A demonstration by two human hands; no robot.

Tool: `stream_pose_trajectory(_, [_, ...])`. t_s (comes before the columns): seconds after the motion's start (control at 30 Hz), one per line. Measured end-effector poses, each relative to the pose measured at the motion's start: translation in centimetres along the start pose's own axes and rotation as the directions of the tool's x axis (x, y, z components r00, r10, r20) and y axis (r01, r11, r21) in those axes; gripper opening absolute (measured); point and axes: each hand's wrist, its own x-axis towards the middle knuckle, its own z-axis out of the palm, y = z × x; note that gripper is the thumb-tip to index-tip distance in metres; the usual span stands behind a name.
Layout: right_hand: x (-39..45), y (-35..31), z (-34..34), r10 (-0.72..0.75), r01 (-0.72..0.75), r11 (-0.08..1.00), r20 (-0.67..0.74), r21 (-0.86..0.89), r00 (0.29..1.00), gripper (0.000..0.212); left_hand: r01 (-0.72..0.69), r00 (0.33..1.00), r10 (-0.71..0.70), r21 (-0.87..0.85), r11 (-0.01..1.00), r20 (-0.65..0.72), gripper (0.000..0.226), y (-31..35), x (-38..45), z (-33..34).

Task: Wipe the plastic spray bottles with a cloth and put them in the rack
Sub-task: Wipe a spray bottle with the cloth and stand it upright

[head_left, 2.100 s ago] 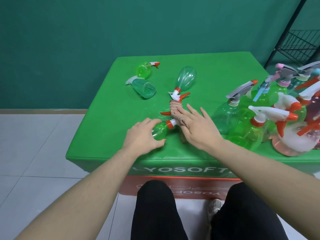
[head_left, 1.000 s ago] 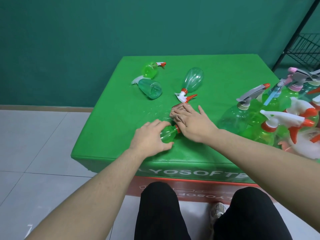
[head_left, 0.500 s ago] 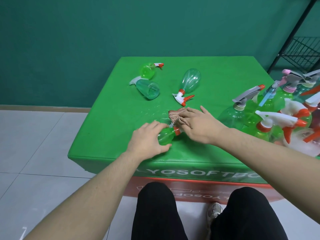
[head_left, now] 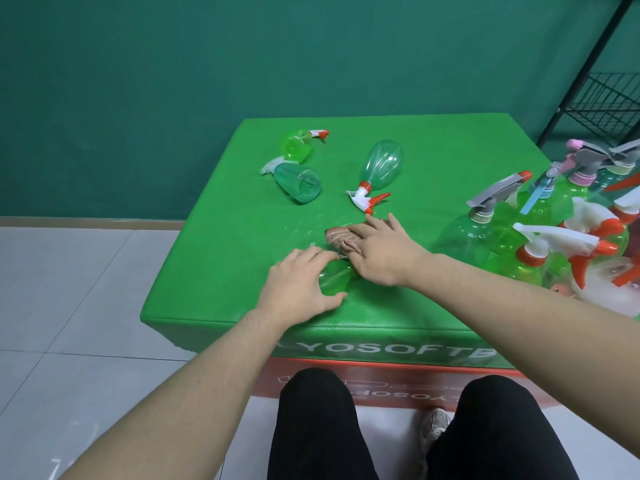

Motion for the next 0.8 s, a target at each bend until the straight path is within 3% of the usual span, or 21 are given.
stream_pose_trajectory(0.23, [-1.6,0.2,-0.9,0.021,-0.019,0.994,0.023,-0.103,1.0,0.055,-0.02,1.0,0.02,-0.004,1.0,-0.007,0.073,0.1,-0.3,0.0])
stream_pose_trajectory(0.8, [1.3,-0.6,-0.3,-0.04,0.041,0.998,0.019,-0.046,0.999,0.051,-0.005,1.0,0.005,0.006,1.0,0.0,0.074,0.2,0.0,0.1])
